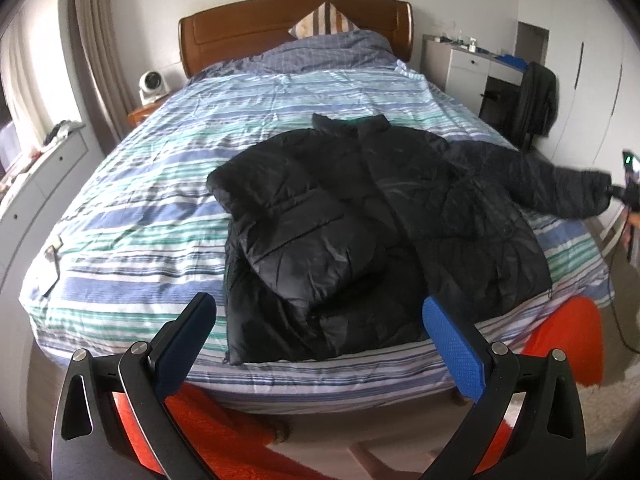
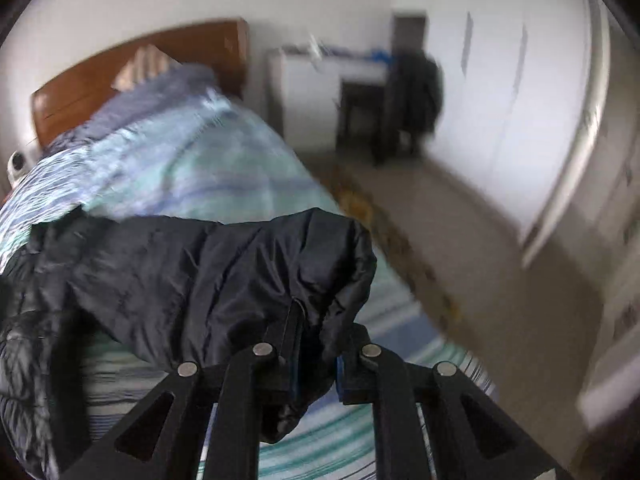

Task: Fold large clothes
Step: 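Grasp a jacket sleeve with the right gripper and pull it outward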

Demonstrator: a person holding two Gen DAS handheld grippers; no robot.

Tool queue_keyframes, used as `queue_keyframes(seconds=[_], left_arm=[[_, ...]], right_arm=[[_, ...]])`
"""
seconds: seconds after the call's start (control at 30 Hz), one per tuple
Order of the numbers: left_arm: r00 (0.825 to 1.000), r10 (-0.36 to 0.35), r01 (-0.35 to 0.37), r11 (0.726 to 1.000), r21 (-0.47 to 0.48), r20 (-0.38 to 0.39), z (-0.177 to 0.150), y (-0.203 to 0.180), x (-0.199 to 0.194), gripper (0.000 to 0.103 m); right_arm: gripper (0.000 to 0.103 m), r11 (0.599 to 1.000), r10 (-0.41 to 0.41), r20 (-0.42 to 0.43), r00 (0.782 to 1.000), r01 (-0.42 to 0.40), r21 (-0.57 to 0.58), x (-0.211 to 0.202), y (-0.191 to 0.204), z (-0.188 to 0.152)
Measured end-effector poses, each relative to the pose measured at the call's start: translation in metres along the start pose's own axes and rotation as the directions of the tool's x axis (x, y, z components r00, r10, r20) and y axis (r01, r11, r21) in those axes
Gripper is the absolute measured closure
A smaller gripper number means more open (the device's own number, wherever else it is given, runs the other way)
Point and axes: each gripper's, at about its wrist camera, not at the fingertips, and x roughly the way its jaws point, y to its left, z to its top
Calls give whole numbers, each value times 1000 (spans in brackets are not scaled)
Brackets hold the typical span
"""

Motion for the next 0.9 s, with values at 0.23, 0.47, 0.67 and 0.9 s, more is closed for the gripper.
queue_keyframes(seconds=[0.23, 0.47, 0.67, 0.9], left_arm=[[1000, 27, -27, 996, 81, 4, 2, 0, 12, 0], [1000, 12, -10, 988, 153, -10, 7, 4, 31, 0], [993, -84, 106, 930, 352, -77, 7, -22, 67, 0], [978, -87, 167, 873, 458, -190, 11, -44, 150, 24]], right_arm=[[83, 982, 51, -79, 996, -36, 185, 43, -25, -47], [33, 967, 60, -34, 998, -50, 250, 10, -61, -65], [33, 976, 71, 2, 997, -70, 204, -40, -51, -91], [33, 962, 272, 26, 962, -271, -13, -98, 36, -120]])
